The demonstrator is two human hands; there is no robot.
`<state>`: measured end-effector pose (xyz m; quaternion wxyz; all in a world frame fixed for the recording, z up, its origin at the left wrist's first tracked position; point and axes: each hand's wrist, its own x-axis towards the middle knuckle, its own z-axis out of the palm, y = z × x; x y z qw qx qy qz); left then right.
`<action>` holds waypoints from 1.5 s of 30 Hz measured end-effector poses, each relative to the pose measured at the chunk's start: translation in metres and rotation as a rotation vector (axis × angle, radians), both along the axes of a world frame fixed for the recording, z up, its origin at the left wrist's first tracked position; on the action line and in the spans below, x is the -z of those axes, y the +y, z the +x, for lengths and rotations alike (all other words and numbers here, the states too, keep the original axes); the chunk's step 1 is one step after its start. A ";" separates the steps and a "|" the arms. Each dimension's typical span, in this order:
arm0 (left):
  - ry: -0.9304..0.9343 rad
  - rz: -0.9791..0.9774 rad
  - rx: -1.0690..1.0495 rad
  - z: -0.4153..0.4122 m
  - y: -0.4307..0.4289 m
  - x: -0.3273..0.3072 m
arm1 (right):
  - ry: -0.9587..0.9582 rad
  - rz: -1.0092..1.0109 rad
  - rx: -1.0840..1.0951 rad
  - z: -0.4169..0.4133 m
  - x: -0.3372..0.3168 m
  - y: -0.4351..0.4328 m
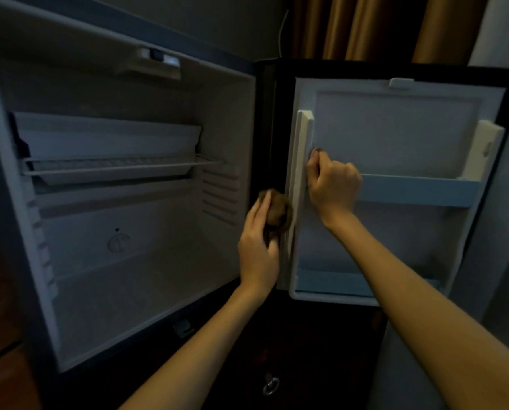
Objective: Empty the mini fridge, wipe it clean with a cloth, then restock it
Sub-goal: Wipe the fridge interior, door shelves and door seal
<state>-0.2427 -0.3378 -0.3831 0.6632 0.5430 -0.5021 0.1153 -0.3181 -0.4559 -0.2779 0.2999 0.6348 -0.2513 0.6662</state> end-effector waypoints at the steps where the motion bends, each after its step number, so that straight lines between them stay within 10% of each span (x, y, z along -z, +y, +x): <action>1: 0.011 -0.028 0.061 -0.001 -0.009 -0.012 | -0.003 -0.001 -0.001 0.000 0.000 0.000; 13: 0.285 0.325 0.089 -0.042 -0.003 0.122 | -0.033 0.057 -0.049 0.004 0.000 -0.001; 31: -0.213 -0.297 0.191 -0.007 -0.065 -0.138 | 0.058 0.114 -0.269 -0.012 0.004 -0.005; 45: -0.070 -0.005 0.140 -0.034 -0.044 0.081 | 0.057 0.302 -0.446 -0.018 0.002 -0.014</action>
